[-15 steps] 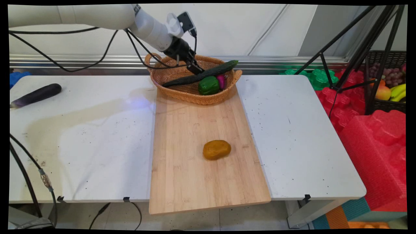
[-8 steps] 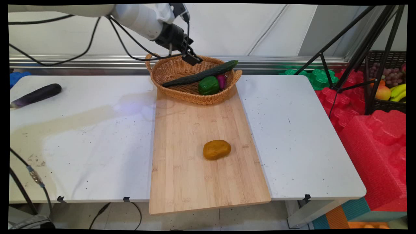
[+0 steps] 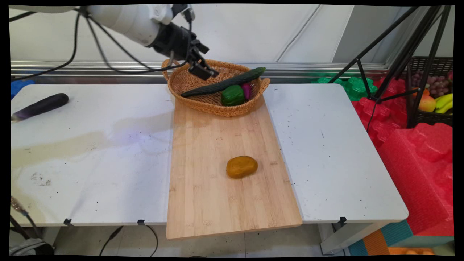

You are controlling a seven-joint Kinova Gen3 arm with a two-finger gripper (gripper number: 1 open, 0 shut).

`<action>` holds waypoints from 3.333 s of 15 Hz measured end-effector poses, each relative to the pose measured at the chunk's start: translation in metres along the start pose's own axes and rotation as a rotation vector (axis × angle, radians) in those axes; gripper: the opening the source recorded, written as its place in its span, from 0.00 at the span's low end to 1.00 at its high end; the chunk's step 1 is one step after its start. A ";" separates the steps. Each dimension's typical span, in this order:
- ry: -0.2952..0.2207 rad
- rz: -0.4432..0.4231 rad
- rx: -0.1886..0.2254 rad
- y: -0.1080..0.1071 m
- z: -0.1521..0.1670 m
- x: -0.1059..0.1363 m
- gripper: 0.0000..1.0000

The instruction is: Pick up the potato from the cutting board

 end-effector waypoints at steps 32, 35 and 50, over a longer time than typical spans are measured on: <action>-0.232 -0.020 -0.242 0.183 0.023 -0.002 1.00; -0.259 -0.008 -0.254 0.190 0.051 -0.001 1.00; -0.301 0.018 -0.303 0.209 0.122 -0.003 0.00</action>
